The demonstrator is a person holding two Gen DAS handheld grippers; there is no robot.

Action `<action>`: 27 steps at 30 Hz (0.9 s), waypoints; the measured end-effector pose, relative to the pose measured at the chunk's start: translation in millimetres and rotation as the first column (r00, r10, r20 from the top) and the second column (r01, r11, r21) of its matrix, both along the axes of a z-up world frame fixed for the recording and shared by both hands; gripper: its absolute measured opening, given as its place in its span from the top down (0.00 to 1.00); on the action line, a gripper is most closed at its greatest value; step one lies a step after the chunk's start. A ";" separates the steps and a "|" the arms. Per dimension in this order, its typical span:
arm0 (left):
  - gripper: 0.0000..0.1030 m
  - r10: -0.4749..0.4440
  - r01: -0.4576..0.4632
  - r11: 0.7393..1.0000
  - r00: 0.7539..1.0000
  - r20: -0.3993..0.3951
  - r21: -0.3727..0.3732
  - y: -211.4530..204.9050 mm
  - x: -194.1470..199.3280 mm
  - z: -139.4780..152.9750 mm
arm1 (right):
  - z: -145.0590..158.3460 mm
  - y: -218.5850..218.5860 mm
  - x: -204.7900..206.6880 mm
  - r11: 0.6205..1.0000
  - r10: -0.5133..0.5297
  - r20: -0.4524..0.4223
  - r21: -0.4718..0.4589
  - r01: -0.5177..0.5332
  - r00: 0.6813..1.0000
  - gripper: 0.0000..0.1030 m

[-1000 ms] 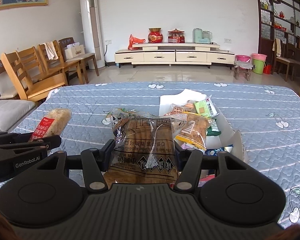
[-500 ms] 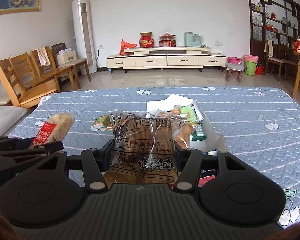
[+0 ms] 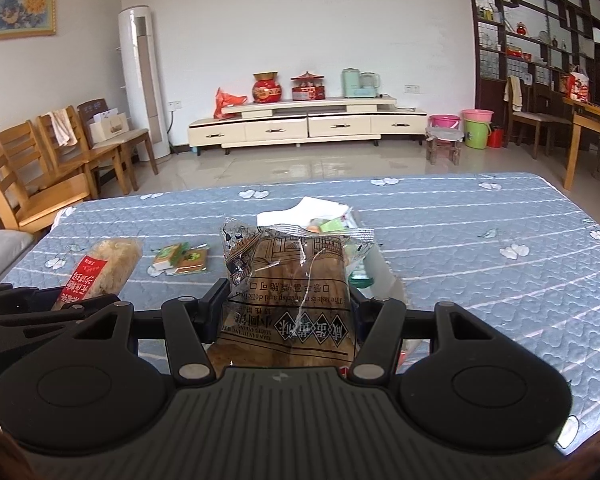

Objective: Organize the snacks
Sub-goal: 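Carry the white bread pack and the brown cookie bag over the tray with both tools, then release the brown cookie bag into the tray with the right tool while the left releases the bread pack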

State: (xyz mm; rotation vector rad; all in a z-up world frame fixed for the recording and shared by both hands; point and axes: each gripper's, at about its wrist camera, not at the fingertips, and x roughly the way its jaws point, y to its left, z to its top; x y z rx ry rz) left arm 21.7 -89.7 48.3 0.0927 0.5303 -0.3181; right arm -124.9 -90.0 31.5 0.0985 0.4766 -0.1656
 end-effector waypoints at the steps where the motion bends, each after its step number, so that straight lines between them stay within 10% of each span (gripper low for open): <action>1: 0.67 -0.004 0.004 1.000 1.000 0.001 -0.001 -2.1 0.8 0.4 | -0.3 0.3 0.6 1.000 -0.006 0.000 0.000 0.006 1.000 0.31; 27: 0.66 -0.106 0.106 0.994 0.994 -0.030 0.006 -59.0 24.4 -13.0 | -13.0 14.8 31.0 0.997 -0.082 -0.037 0.004 0.082 0.996 0.31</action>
